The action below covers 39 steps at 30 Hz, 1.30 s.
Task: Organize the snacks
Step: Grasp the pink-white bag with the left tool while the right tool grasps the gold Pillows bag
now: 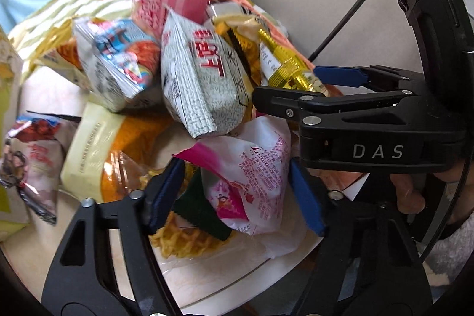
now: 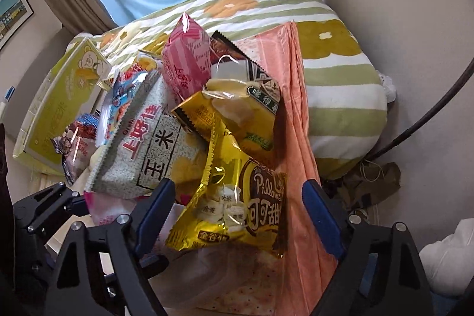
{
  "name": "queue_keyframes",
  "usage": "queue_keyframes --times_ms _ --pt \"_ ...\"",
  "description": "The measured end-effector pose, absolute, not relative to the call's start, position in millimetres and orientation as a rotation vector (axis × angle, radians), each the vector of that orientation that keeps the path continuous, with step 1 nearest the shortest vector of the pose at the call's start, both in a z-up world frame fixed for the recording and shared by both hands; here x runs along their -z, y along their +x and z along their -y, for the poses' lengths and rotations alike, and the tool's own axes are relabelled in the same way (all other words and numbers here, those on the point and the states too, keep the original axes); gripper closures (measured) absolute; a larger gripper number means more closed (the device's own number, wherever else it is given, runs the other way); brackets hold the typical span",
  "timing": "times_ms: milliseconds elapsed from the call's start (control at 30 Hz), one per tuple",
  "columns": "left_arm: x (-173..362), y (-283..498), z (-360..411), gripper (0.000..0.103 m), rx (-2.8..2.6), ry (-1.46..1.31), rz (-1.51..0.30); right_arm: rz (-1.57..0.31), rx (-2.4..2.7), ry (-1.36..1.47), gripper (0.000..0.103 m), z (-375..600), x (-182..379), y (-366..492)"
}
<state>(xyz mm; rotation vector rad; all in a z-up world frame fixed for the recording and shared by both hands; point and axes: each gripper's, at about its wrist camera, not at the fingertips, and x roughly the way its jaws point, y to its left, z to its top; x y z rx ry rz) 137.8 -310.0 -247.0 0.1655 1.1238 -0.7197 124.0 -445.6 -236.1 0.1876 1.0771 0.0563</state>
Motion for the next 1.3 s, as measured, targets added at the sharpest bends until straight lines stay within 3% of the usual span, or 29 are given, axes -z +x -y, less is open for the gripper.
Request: queue_keyframes --times_ms 67,433,833,1300 --pt "251 140 311 0.049 0.730 0.148 -1.137 -1.088 -0.071 0.191 0.027 445 240 128" --pt "250 132 313 0.062 0.731 0.161 -1.135 -1.117 -0.084 0.216 0.054 453 247 129" --pt "214 117 302 0.064 0.735 0.163 -1.080 -1.036 -0.061 0.234 0.056 454 215 111" --pt "120 107 211 0.064 0.577 -0.003 -0.912 -0.900 -0.108 0.197 0.056 439 140 102"
